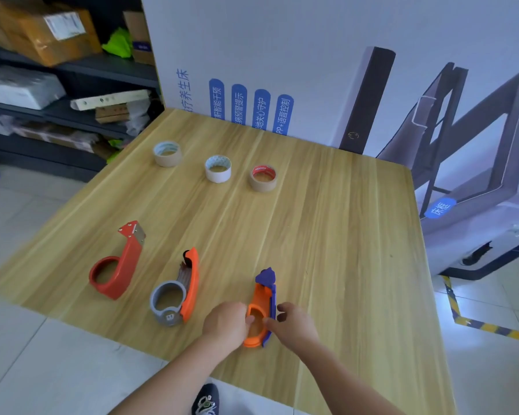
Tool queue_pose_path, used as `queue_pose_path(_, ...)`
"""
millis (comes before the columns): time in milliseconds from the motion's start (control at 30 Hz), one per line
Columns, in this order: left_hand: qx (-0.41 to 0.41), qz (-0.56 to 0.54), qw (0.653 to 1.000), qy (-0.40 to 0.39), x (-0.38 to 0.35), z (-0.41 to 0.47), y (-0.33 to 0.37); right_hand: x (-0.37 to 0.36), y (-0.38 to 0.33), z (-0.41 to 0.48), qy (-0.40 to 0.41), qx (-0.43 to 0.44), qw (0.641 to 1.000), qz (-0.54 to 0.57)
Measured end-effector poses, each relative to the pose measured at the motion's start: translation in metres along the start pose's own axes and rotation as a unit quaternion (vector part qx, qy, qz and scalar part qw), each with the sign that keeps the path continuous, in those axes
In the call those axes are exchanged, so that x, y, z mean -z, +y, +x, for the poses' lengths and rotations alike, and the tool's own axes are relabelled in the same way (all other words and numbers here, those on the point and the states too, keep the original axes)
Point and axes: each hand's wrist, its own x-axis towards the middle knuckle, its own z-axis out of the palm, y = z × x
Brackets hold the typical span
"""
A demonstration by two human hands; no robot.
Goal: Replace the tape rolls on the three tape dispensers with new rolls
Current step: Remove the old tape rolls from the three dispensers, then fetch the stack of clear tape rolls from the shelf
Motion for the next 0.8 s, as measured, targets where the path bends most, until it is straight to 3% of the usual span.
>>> queue_pose_path(133, -0.001, 0.068, 0.997, 0.033, 0.033, -0.002, -0.013, 0.011, -0.017, -0.005, 0.055, 0.036, 0.994, -0.088)
queue_pose_path(300, 0.029, 0.115, 0.989, 0.092, 0.08, -0.013, -0.039, 0.019, -0.064, -0.004, 0.104, 0.14, 0.966, -0.188)
queue_pose_path(433, 0.045, 0.137, 0.975, 0.166, 0.122, -0.037, -0.078, 0.008, -0.122, -0.013, 0.088, 0.242, 0.934, -0.248)
queue_pose_path(667, 0.115, 0.193, 0.947, 0.229, 0.194, -0.082, -0.174, -0.033, -0.235, -0.043, 0.081, 0.378, 0.876, -0.287)
queue_pose_path(800, 0.162, 0.171, 0.936, 0.261, 0.236, -0.116, -0.238, -0.07, -0.302, -0.062, 0.075, 0.438, 0.842, -0.306)
